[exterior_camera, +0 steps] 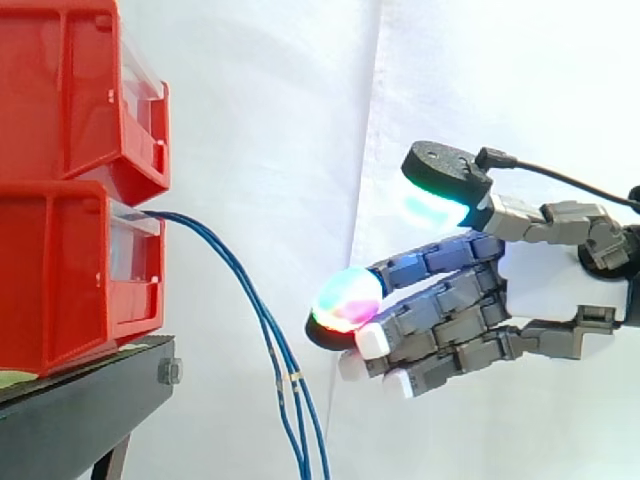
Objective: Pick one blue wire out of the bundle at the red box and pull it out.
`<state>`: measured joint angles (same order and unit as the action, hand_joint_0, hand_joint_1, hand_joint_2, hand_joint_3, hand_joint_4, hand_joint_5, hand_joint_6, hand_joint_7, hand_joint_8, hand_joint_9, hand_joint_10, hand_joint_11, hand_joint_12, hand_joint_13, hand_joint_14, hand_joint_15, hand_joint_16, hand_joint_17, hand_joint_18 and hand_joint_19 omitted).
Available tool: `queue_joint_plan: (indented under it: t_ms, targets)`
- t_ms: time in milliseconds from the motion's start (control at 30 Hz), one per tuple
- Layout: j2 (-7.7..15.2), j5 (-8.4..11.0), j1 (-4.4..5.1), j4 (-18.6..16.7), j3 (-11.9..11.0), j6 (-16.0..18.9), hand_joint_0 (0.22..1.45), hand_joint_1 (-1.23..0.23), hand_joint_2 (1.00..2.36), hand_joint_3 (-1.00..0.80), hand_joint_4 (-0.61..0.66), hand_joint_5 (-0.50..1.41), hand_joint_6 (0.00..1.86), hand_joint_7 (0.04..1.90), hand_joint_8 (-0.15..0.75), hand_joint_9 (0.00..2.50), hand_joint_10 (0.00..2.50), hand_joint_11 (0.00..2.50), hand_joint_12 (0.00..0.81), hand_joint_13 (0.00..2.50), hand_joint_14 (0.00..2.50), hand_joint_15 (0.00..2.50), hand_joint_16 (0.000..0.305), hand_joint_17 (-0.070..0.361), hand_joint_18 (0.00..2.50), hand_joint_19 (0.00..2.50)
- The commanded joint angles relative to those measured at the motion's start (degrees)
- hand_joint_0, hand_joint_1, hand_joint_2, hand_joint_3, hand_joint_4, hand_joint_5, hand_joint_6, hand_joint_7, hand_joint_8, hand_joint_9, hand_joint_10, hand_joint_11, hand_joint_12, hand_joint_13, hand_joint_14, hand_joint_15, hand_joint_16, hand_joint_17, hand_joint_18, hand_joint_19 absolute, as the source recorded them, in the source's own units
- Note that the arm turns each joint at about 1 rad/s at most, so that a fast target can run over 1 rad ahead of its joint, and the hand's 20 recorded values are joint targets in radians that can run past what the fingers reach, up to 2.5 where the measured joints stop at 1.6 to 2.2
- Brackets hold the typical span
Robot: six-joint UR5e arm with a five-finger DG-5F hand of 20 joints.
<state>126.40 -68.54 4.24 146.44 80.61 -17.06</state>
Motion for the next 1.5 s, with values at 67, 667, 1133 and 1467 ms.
queue_joint_plan:
  t_ms: [67, 667, 1133, 1467]
  targets:
    - [2.8, 1.92, 1.04, -6.3, 0.0, -3.0, 0.51, -0.58, 1.01, -0.44, 0.42, -0.12, 0.5, 0.91, 0.361, 0.87, 0.01, 0.32, 0.436, 0.6, 0.01, 0.19, 0.063, 0.142, 0.6, 0.35]
    - [6.1, 3.33, 5.52, -11.3, 0.0, 2.9, 0.52, -0.58, 1.01, -0.44, 0.42, -0.12, 0.5, 0.91, 0.362, 0.88, 0.01, 0.32, 0.438, 0.62, 0.01, 0.2, 0.063, 0.142, 0.61, 0.36]
    - [9.3, 3.24, 7.54, -14.4, -1.8, 2.9, 0.52, -0.58, 1.01, -0.44, 0.43, -0.12, 0.5, 0.92, 0.36, 0.88, 0.01, 0.32, 0.436, 0.63, 0.01, 0.21, 0.063, 0.142, 0.61, 0.36]
    - [9.3, 3.24, 7.8, -14.4, -1.8, 2.9, 0.54, -0.61, 1.01, -0.42, 0.43, -0.11, 0.5, 0.93, 0.362, 0.89, 0.01, 0.33, 0.434, 0.64, 0.01, 0.22, 0.061, 0.137, 0.62, 0.37]
